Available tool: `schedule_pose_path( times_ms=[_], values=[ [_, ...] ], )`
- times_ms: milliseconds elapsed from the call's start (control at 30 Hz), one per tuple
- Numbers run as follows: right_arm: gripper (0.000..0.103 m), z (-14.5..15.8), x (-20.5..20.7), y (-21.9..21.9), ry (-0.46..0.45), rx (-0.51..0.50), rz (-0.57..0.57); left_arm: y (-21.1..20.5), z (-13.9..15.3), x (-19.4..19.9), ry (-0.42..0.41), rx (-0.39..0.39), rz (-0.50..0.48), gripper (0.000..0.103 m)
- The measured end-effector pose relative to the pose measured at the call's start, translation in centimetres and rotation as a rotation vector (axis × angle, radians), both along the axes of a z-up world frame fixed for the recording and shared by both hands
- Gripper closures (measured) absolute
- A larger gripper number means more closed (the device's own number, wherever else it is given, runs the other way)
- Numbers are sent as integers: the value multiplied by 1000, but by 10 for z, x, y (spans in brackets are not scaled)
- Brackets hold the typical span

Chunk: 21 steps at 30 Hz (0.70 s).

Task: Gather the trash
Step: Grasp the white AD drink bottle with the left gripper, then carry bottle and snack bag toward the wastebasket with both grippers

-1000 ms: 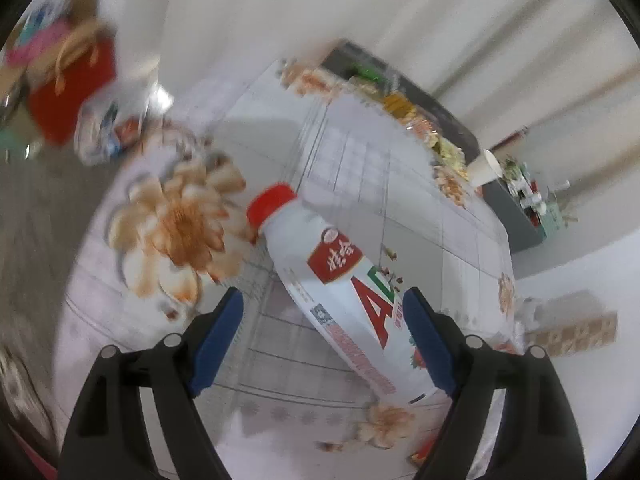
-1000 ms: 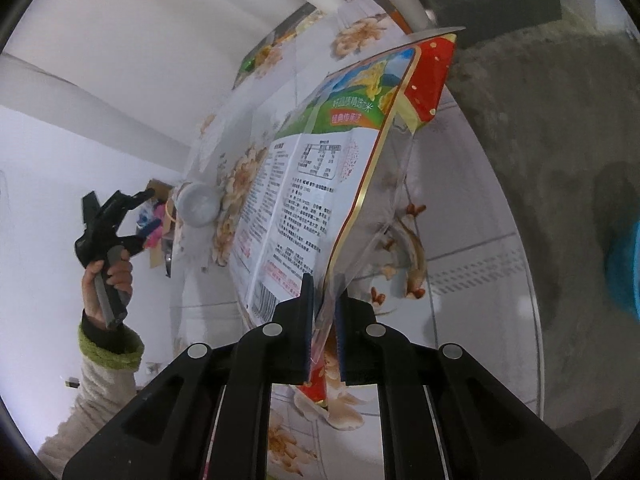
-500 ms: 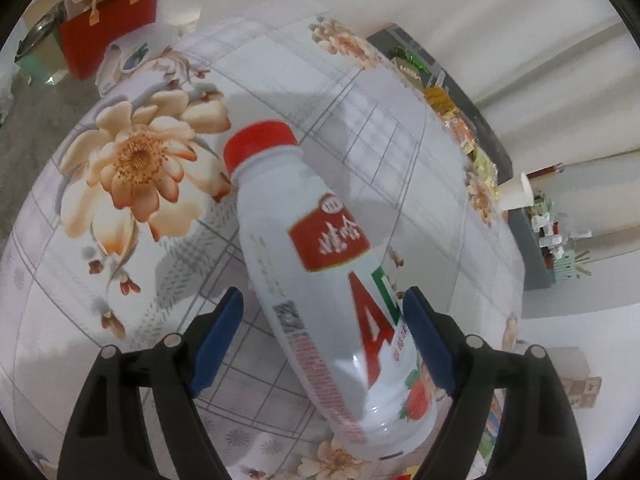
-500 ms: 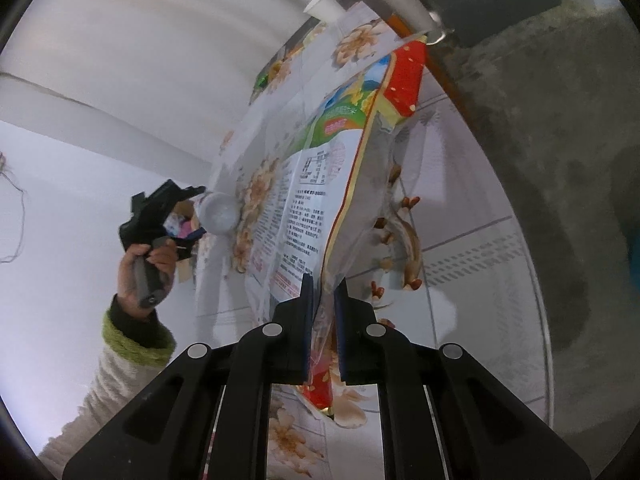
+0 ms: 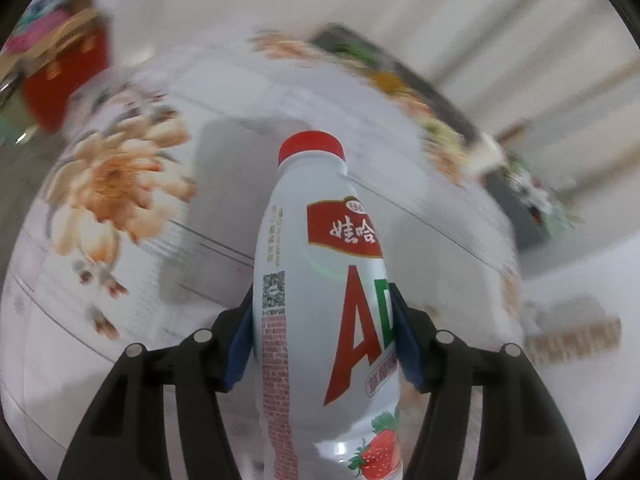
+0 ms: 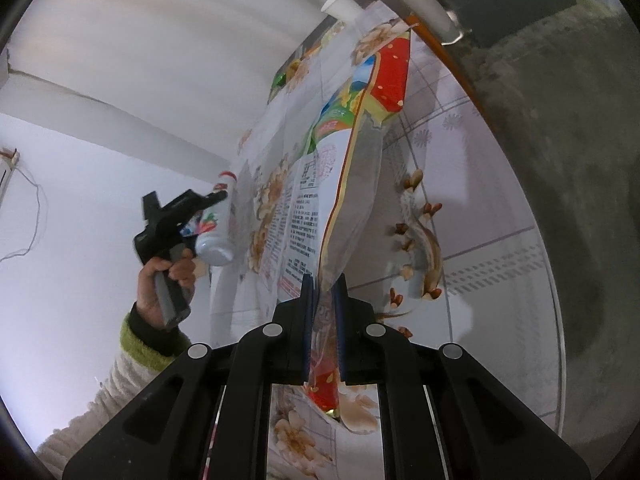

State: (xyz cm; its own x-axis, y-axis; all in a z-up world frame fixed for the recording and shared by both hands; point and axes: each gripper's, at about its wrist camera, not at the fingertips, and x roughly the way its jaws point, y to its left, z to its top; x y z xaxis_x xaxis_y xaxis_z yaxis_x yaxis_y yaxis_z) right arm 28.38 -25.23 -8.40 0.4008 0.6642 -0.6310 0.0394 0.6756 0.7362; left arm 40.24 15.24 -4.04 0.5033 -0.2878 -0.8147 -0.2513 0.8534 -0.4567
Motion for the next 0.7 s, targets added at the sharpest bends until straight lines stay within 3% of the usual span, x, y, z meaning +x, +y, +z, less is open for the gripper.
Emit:
schedule_pose_path(
  times_ms=[133, 333, 500, 567, 700],
  values=[
    [94, -5, 0, 3, 7, -4, 16, -39, 14, -29, -61, -51, -196, 44],
    [94, -8, -2, 4, 16, 35, 11, -104, 2, -66, -52, -74, -419, 44],
    [90, -4, -7, 1, 7, 73, -8, -126, -7, -80, -54, -39, -480, 45],
    [81, -3, -7, -2, -3, 106, -14, -127, -12, -80, -31, -43, -479, 45],
    [75, -6, -2, -2, 4, 116, -23, -126, -21, -81, -2, -60, -466, 45]
  ],
)
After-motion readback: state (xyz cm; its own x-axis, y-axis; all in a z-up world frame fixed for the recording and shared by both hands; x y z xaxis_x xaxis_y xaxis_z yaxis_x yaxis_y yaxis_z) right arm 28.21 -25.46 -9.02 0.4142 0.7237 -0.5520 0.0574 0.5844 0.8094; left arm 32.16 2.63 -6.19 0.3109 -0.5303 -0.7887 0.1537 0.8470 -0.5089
